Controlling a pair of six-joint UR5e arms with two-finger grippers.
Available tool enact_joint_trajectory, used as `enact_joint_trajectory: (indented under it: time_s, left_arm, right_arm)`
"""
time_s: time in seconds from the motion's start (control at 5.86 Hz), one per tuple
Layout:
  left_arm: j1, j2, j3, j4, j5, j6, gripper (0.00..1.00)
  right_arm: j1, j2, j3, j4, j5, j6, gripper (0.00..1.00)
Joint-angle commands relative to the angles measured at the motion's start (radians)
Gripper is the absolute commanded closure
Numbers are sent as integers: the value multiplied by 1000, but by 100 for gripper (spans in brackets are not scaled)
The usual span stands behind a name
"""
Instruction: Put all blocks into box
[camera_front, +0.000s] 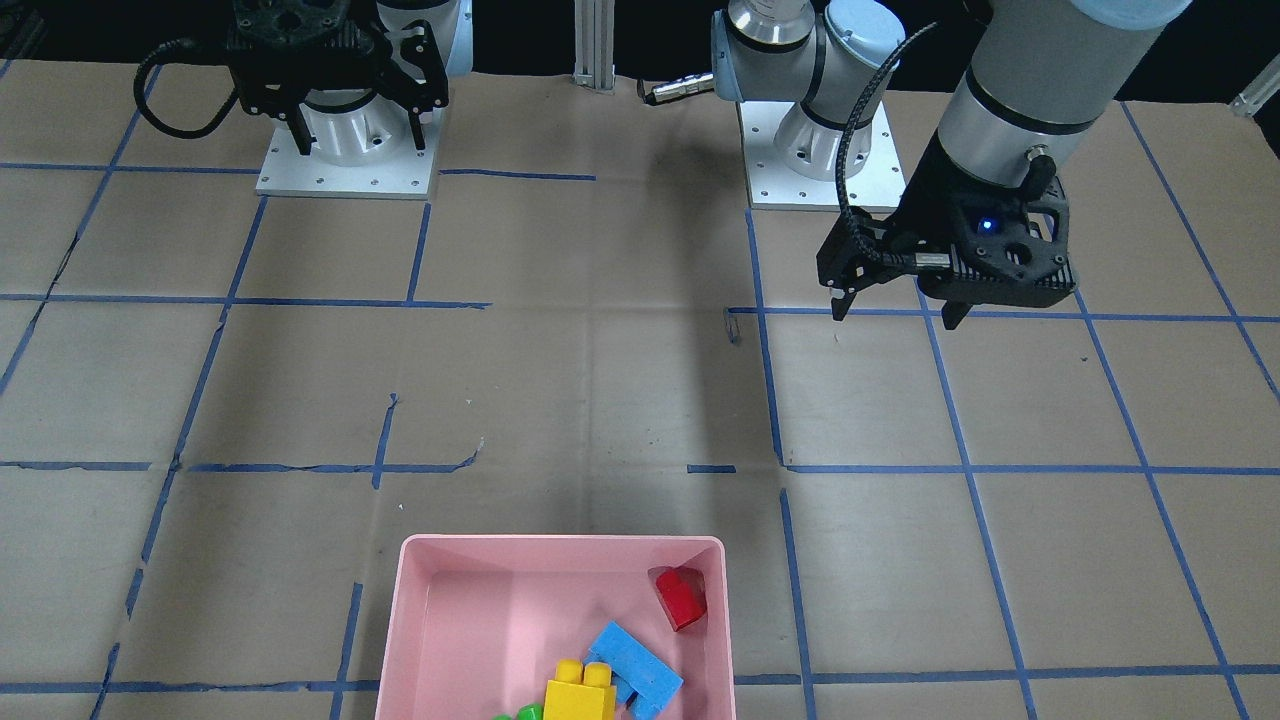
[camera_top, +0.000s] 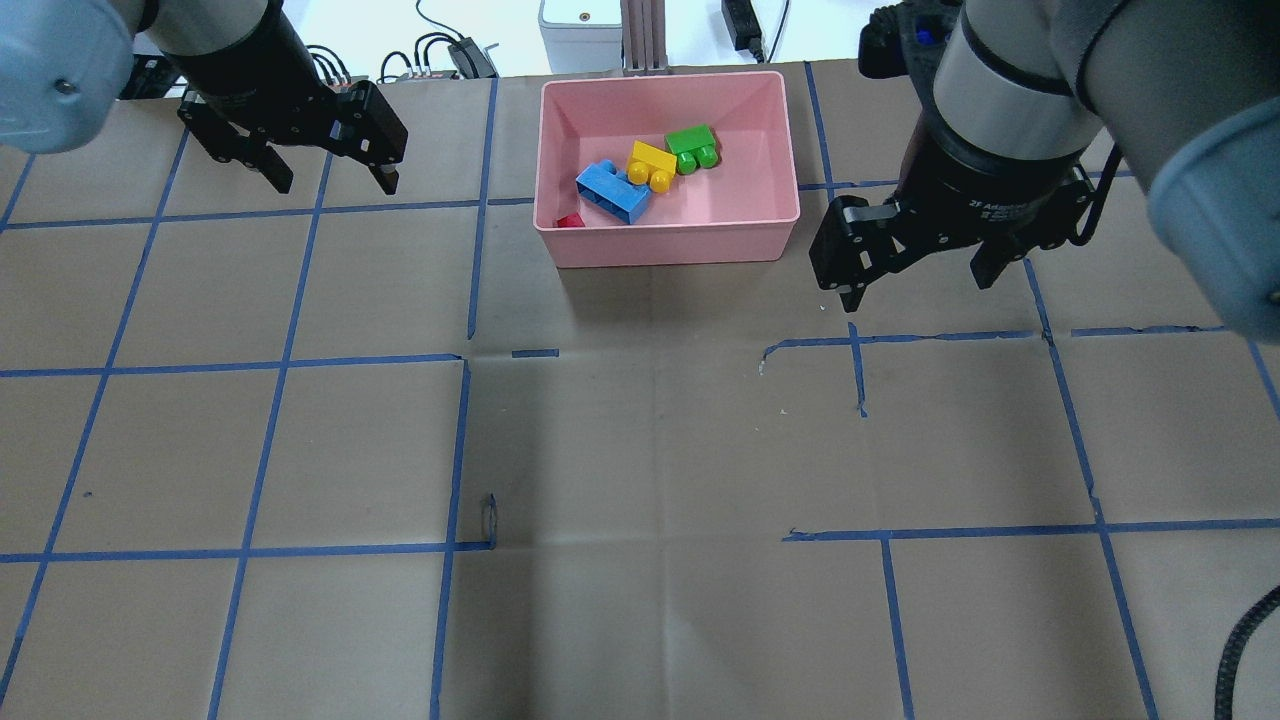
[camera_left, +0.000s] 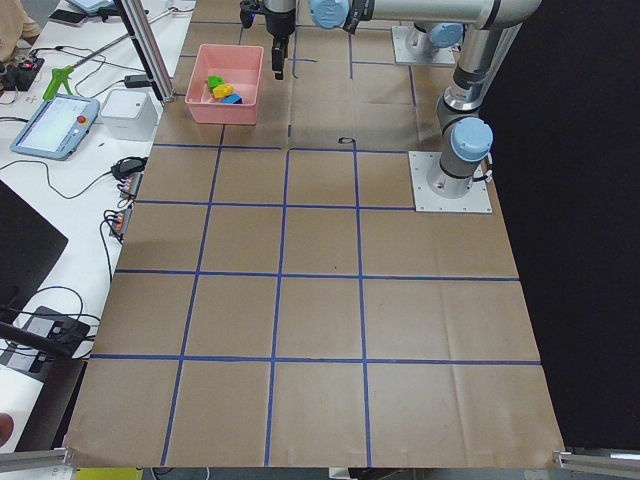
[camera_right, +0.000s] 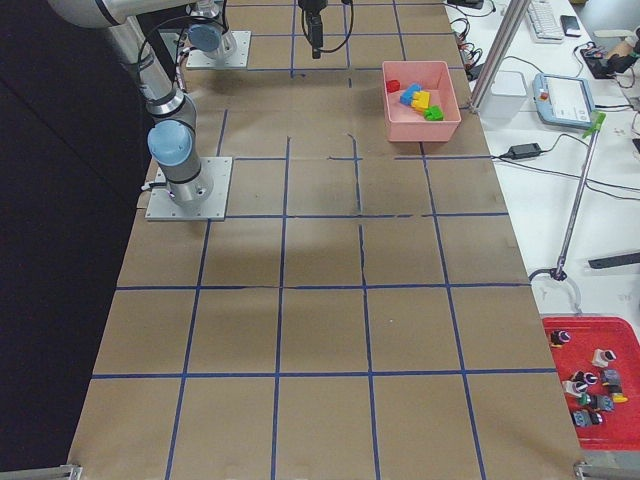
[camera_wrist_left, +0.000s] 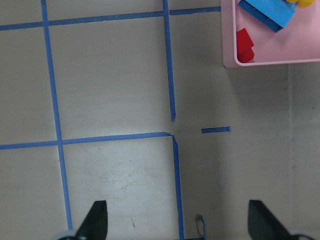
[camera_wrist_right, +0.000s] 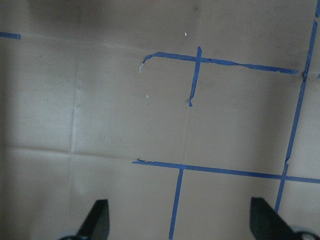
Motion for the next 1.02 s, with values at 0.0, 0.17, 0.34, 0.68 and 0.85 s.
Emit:
enact_joint_trajectory:
  time_s: [0.0, 0.17, 0.34, 0.68, 0.85]
  left_arm:
    - [-1, 2, -1, 0, 1, 0, 0]
    - [-1, 2, -1, 0, 6, 0, 0]
    - [-1, -1, 1, 0, 7, 1, 0]
    - [-1, -7, 5, 0, 9, 6, 0]
    - [-1, -5, 4, 0, 9, 8, 0]
  right_arm:
    - [-27, -3, 4, 23, 5, -2, 0]
    - [-27, 4, 4, 19, 8, -3, 0]
    - [-26, 16, 5, 17, 31, -7, 0]
    - [-27, 7, 7, 25, 31, -17, 0]
    - [-27, 6, 7, 26, 30, -17, 0]
